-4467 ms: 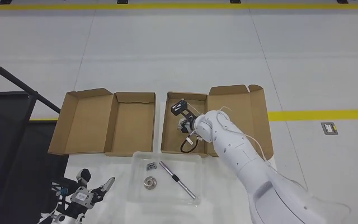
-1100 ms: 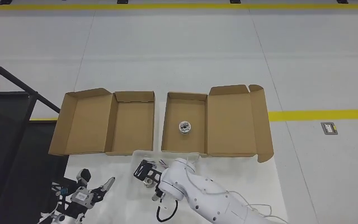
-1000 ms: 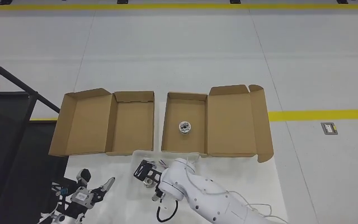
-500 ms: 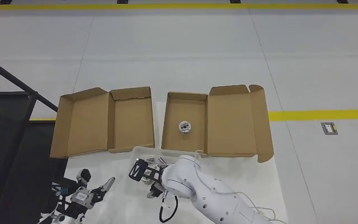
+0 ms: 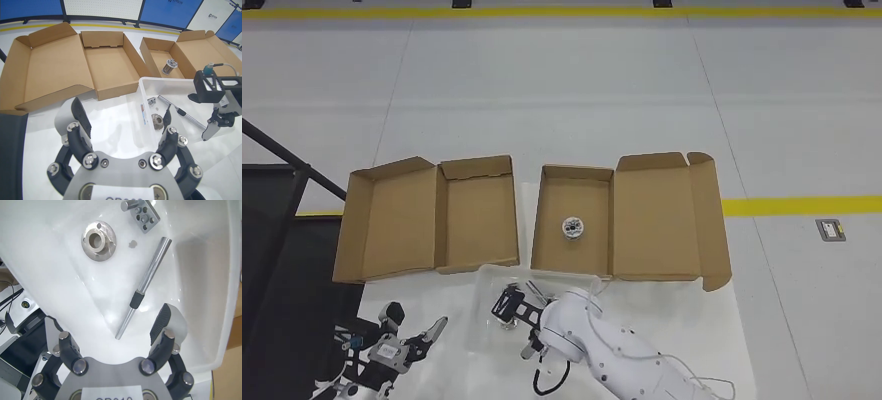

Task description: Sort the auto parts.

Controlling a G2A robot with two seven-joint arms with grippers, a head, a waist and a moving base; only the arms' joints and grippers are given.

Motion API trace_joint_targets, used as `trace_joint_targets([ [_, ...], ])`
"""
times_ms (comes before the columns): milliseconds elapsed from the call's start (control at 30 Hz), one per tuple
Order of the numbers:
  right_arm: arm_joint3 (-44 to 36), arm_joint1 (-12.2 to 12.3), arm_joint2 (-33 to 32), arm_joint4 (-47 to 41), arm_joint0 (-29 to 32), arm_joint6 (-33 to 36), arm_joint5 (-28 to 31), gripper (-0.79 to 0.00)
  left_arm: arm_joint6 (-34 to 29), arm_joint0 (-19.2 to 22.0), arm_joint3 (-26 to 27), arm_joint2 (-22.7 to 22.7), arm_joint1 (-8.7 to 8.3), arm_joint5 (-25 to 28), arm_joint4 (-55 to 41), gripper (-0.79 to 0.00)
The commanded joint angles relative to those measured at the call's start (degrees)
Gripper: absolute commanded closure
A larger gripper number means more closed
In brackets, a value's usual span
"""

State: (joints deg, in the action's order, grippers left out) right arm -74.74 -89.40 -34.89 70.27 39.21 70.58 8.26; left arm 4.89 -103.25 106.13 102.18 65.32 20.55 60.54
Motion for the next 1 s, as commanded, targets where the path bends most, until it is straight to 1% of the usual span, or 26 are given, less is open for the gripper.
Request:
trace_joint_targets([
  [0, 0.07, 0.25, -0.95, 0.57, 0.83, -1.93, -0.47, -0.730, 0.00, 0.00, 0.00, 0.00, 0.00, 0.00, 0.00, -0.785],
  [133, -0.75, 0.85, -2.91, 0.86, 2.47, -3.74, 0.24, -0.631, 0.00, 0.00, 0.00, 0.00, 0.00, 0.00, 0.00, -0.785],
  [167, -0.95, 0.95, -3.30, 0.78, 2.76, -3.79, 0.40, -0.634, 0.00, 0.00, 0.00, 0.00, 0.00, 0.00, 0.00, -0.785],
  [233, -1.77, 1.13, -3.81, 1.01, 3.12, -4.65, 1.67, -0.680, 0.00, 0.00, 0.00, 0.00, 0.00, 0.00, 0.00, -0.785],
  [267, -2.30, 1.24, -3.90, 1.31, 3.30, -4.84, 2.60, -0.650, 0.00, 0.00, 0.00, 0.00, 0.00, 0.00, 0.00, -0.785],
  [300, -2.87, 1.34, -4.23, 1.72, 3.55, -4.94, 2.45, -0.640, 0.00, 0.00, 0.00, 0.00, 0.00, 0.00, 0.00, -0.785],
  [400, -5.12, 1.57, -4.49, 2.78, 4.35, -4.38, 3.24, -0.662, 0.00, 0.00, 0.00, 0.00, 0.00, 0.00, 0.00, -0.785],
  [567, -7.30, 1.64, -4.67, 4.35, 5.19, -3.17, 2.95, -0.662, 0.00, 0.00, 0.00, 0.00, 0.00, 0.00, 0.00, -0.785],
  [700, -8.33, 1.60, -4.62, 6.22, 5.56, -3.62, 2.55, -0.653, 0.00, 0.00, 0.00, 0.00, 0.00, 0.00, 0.00, -0.785],
  [833, -9.43, 1.52, -4.31, 8.80, 5.87, -3.44, 1.92, -0.625, 0.00, 0.00, 0.00, 0.00, 0.00, 0.00, 0.00, -0.785],
  [933, -10.39, 1.47, -3.41, 12.46, 6.23, -4.47, 1.64, -0.600, 0.00, 0.00, 0.00, 0.00, 0.00, 0.00, 0.00, -0.785],
  [967, -10.49, 1.45, -3.14, 13.28, 6.41, -4.82, 1.92, -0.548, 0.00, 0.00, 0.00, 0.00, 0.00, 0.00, 0.00, -0.785],
])
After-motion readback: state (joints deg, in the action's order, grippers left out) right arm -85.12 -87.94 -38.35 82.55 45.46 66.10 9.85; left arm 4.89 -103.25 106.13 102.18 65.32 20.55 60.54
